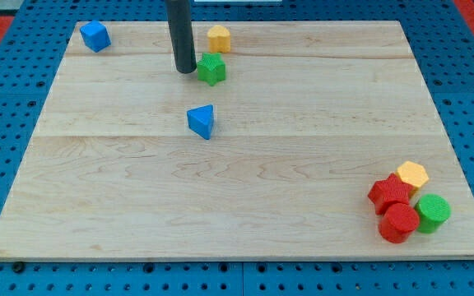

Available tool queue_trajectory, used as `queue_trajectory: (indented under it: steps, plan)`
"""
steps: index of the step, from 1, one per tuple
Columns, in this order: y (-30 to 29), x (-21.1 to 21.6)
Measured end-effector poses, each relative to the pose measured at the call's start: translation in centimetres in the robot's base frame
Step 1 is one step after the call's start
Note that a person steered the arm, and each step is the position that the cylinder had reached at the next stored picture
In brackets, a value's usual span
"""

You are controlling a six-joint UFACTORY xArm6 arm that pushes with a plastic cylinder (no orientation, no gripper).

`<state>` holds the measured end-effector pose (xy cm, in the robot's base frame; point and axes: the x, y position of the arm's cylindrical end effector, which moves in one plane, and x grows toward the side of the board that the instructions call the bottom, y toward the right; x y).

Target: Push the green star slightly to the bottom of the yellow heart

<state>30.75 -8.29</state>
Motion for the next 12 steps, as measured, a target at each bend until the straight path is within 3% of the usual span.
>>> queue_trajectory:
  steps: [5,9,10,12]
  plan:
    - [-5.4,-2.6]
    - [-2.4,-2.7]
    - [0.9,-2.7]
    - [2.7,-0.6]
